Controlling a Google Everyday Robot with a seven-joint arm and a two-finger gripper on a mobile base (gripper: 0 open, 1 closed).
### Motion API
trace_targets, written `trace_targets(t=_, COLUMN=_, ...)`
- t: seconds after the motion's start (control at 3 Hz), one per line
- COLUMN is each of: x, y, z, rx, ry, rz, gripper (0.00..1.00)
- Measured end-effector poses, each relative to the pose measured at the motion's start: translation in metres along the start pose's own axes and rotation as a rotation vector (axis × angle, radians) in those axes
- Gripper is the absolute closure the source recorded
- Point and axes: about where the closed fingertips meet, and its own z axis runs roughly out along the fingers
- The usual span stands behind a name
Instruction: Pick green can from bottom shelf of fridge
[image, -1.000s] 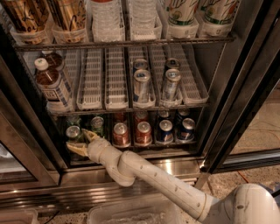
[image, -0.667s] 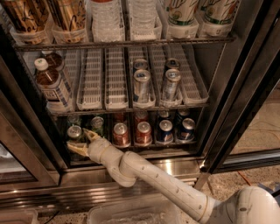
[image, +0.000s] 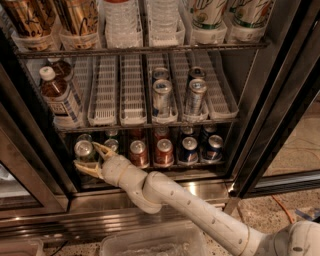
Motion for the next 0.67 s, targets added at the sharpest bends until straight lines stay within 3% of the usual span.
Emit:
trace_targets(t=0.33, x=-0.016, y=0.001, z=-0.008, rx=-0.034, ry=-0.003, rz=-0.013, gripper=1.0)
trace_targets(t=0.67, x=-0.009, y=0.001, z=-0.024, rx=-0.142, ry=0.039, rz=0.017, gripper=1.0)
